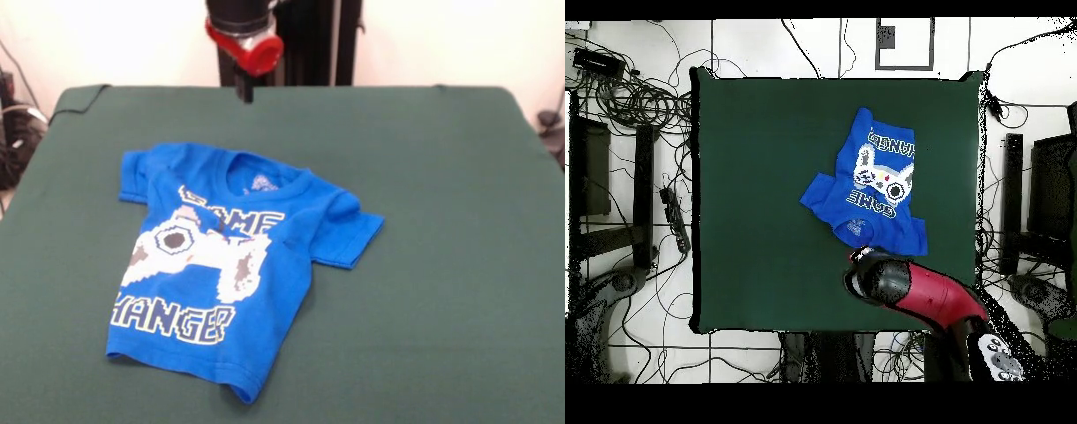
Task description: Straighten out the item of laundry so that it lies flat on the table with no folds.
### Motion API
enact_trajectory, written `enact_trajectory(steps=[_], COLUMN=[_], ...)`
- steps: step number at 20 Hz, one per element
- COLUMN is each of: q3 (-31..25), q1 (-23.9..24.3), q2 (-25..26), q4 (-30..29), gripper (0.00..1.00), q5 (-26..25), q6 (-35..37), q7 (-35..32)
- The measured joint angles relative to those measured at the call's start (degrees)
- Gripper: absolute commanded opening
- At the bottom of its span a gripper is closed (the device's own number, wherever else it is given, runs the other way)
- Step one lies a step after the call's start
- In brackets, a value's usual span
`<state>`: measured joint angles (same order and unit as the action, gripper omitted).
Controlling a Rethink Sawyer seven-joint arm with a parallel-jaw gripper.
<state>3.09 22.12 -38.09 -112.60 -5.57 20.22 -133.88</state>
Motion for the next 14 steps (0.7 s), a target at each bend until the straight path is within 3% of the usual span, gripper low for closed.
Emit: enact_trajectory(steps=[3,8,14], q3=[-1.22,-3.31,-7.52], q1=[0.65,2.14,5.53], q2=[0.31,0.24,0.32], q4=[0.0,0.01,-0.01], gripper=[0.0,0.0,0.0], q5=[-0.04,-0.04,-0.05], q6=[-10.98,-15.49,-15.67], q7=[0.0,0.0,0.0])
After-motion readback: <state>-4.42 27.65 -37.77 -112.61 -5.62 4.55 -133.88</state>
